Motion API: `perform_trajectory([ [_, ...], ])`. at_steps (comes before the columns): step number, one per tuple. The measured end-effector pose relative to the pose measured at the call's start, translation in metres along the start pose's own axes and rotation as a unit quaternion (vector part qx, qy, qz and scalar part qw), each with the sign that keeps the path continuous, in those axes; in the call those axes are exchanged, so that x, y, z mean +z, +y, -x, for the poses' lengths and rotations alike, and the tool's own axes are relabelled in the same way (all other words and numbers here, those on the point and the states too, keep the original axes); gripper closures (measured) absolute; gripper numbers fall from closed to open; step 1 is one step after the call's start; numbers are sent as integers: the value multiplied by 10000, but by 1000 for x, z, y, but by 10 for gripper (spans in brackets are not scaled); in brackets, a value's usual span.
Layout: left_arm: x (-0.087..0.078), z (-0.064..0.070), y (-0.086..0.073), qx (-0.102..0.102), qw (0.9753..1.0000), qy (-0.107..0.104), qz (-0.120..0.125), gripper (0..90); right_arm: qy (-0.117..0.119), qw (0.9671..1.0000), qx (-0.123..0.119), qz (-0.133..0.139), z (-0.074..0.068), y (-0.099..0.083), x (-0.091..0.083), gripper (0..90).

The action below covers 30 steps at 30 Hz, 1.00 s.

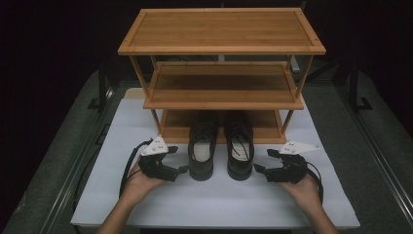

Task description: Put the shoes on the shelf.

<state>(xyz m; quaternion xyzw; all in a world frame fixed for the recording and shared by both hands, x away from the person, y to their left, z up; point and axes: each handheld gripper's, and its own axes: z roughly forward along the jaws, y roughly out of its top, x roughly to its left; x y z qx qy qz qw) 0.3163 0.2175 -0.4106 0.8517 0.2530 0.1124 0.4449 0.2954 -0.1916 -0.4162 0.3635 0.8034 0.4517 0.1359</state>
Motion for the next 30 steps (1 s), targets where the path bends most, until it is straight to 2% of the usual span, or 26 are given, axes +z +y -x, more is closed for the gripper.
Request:
perform_trajectory([
  [4,12,2,-7,-14,9998,35,-191,73,74,9995,-73,-293,-4,-9,12,147],
  [6,20,1,-9,-36,9995,-12,-304,22,137,9989,-98,-429,-7,-11,19,131],
  [10,33,5,-11,40,9988,-52,-476,0,165,9978,-178,-610,-11,-14,31,113],
  [14,44,10,-12,233,9977,-55,-642,0,203,9971,-200,-713,-13,-16,40,108],
  [20,55,12,-12,319,9958,-44,-861,0,282,9969,-267,-682,-17,-16,47,109],
  [30,64,14,-7,332,9957,-75,-862,6,235,9962,-361,-756,-20,-13,56,102],
])
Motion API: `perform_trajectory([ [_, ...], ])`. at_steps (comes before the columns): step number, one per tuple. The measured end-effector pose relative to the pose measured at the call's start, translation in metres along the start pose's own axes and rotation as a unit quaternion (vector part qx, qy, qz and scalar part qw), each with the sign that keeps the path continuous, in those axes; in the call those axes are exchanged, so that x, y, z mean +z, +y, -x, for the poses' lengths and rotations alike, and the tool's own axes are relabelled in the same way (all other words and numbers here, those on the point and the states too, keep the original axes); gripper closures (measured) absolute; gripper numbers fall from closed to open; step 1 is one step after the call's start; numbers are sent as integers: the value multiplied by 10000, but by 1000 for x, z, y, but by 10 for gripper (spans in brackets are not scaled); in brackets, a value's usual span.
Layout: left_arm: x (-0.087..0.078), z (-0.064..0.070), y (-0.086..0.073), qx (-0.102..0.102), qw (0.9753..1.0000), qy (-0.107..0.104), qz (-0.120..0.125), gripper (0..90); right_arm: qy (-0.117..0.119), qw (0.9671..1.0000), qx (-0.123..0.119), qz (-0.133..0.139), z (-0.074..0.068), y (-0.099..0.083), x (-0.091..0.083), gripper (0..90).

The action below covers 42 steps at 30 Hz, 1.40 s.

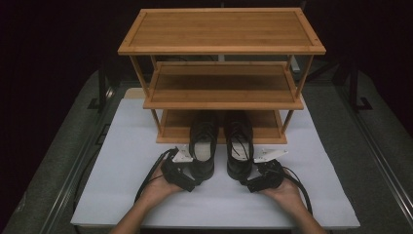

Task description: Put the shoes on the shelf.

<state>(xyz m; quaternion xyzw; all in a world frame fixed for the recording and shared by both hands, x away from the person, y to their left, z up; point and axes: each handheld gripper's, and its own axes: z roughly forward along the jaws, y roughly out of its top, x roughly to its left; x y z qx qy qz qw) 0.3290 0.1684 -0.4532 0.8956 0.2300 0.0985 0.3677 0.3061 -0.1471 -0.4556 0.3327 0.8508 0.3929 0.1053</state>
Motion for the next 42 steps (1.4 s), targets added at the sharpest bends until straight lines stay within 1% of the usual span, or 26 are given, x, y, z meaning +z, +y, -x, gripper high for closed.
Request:
perform_trajectory([
  [3,2,0,2,-17,9999,-34,102,23,39,10000,20,43,0,3,3,122],
  [5,3,-1,3,21,9999,-43,98,34,98,9999,37,88,0,5,5,137],
  [8,5,-2,6,37,10000,-66,36,38,125,9999,-36,105,-1,9,9,136],
  [9,6,-2,8,33,10000,-37,12,36,130,9999,-51,99,-1,11,10,135],
  [11,9,-5,11,26,10000,-27,-26,26,64,9999,-83,73,-2,13,12,132],
  [13,11,-5,13,-1,10000,2,-24,19,44,9999,-32,88,-1,14,13,129],
  [14,12,-5,14,28,10000,26,-33,17,29,10000,-13,87,-1,14,13,125],
  [16,13,-4,15,10,10000,39,-22,17,-29,10000,-11,69,-1,16,15,112],
  [18,13,-5,16,-56,10000,16,41,17,-64,9999,42,92,0,17,16,101],
  [20,11,-9,16,-185,9997,-62,162,17,-15,9997,147,174,2,19,17,99],
  [22,11,-13,19,-323,9992,-157,199,17,69,9992,255,288,5,21,15,100],
  [23,11,-14,21,-313,9993,-159,148,17,96,9990,298,321,7,22,15,100],
  [25,14,-15,23,-256,9996,-113,78,17,48,9991,292,301,8,22,16,100],
  [27,16,-16,23,-271,9995,-113,104,17,29,9992,285,290,9,22,18,101],
  [29,15,-18,24,-353,9991,-164,172,17,45,9990,303,340,11,23,17,100],
  [30,15,-19,24,-352,9991,-167,188,17,62,9989,314,328,12,25,16,100],
  [32,16,-22,24,-453,9984,-176,293,16,40,9991,287,306,14,29,16,99],
  [34,16,-25,25,-516,9978,-182,365,16,54,9988,316,366,17,32,16,99],
  [35,16,-26,27,-502,9981,-182,310,16,69,9985,360,405,18,32,16,99],
  [36,15,-27,29,-441,9986,-157,228,15,79,9984,381,404,19,33,17,99],
  [37,16,-29,31,-429,9988,-155,200,15,76,9985,376,387,21,34,18,98],
  [39,16,-32,33,-511,9981,-152,309,12,79,9982,423,428,23,36,19,96],
  [40,16,-34,35,-511,9982,-137,265,13,77,9980,445,446,25,37,19,96],
  [42,18,-36,38,-528,9982,-65,276,12,59,9978,465,460,29,40,21,94],
])
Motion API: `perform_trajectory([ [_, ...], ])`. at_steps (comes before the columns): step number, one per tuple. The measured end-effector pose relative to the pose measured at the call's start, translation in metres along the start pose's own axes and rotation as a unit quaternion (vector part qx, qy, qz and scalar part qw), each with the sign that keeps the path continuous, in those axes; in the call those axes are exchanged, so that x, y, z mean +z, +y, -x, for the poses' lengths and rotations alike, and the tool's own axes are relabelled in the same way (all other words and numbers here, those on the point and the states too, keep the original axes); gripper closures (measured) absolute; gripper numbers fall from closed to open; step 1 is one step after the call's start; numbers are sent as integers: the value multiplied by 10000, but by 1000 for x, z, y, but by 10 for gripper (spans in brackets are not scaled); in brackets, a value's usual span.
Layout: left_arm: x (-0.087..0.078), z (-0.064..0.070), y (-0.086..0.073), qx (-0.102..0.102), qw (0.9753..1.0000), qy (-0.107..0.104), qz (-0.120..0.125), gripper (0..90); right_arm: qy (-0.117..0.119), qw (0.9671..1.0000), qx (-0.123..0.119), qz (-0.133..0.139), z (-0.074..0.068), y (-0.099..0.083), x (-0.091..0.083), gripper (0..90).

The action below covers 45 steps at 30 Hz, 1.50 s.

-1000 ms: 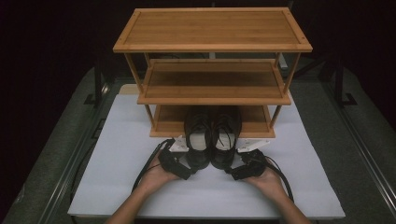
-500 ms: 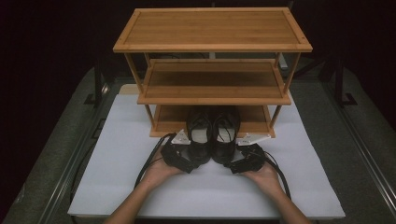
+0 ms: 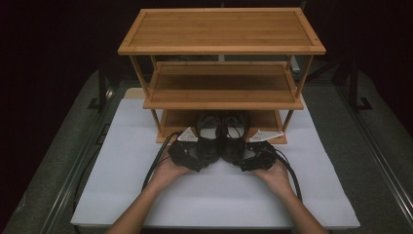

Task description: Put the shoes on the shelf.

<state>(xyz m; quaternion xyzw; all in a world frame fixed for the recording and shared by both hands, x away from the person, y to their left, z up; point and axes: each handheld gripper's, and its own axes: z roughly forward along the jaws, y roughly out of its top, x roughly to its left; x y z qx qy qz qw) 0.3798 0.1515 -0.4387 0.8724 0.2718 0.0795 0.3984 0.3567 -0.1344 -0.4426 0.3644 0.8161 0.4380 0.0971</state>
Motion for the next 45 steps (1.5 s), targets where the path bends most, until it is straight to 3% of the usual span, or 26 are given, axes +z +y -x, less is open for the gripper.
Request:
perform_trajectory([
  [2,1,-4,3,28,10000,39,-29,12,-20,10000,61,46,3,2,3,92],
  [6,5,-10,5,-155,9998,64,83,12,-82,9999,87,31,9,7,8,89],
  [14,11,-20,9,-280,9992,127,239,12,-195,9997,150,82,18,17,16,77],
  [15,12,-22,10,-199,9996,105,193,12,-223,9996,128,99,19,18,17,76],
  [28,25,-32,13,-79,9993,326,135,12,-562,9984,58,53,26,23,32,72],
  [36,29,-38,20,-73,9993,370,-11,13,-676,9977,84,74,29,23,38,77],
  [45,30,-39,20,-105,9990,440,17,30,-744,9971,91,123,32,24,41,84],
])
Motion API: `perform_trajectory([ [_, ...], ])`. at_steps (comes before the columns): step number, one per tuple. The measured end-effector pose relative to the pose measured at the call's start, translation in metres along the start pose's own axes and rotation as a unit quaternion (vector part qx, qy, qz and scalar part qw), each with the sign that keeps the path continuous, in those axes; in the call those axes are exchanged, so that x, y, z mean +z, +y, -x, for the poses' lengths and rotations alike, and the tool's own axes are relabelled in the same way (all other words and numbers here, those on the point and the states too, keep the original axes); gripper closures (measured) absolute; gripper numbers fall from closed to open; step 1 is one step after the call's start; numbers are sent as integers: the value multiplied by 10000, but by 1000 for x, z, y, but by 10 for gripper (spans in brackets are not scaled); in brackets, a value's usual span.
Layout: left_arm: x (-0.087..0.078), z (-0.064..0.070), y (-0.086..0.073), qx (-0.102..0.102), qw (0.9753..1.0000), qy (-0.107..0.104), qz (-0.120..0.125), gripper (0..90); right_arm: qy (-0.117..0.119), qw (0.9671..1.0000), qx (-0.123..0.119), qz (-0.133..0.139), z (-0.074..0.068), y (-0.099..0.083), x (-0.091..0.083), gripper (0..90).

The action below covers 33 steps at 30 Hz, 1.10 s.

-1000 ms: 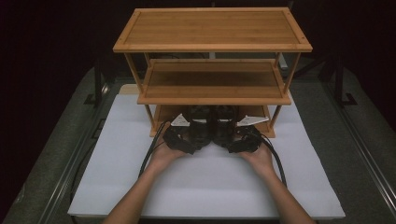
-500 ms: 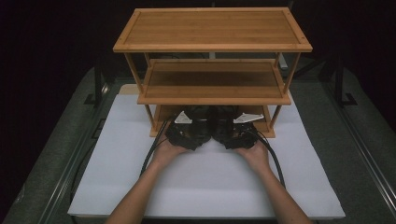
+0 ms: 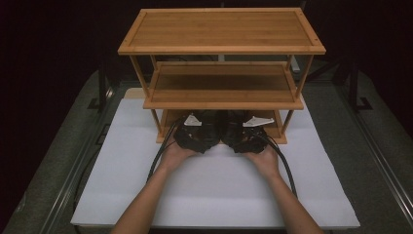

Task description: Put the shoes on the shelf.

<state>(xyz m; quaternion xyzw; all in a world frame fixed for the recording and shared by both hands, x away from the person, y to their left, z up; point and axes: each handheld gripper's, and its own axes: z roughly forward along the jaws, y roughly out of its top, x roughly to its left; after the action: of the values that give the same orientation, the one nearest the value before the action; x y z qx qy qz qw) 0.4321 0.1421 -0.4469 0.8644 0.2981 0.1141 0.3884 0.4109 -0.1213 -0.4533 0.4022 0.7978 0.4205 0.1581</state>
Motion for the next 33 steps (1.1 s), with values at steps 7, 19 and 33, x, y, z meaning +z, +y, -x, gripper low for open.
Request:
perform_trajectory([
  [7,-9,0,-1,-124,9998,-118,122,74,28,10000,-51,42,0,1,-9,130],
  [19,-28,4,-3,-7,9998,-116,143,73,83,9999,-56,54,0,1,-33,90],
  [33,-51,10,-10,106,9997,-122,163,0,-10,9999,88,68,8,-16,-66,3],
])
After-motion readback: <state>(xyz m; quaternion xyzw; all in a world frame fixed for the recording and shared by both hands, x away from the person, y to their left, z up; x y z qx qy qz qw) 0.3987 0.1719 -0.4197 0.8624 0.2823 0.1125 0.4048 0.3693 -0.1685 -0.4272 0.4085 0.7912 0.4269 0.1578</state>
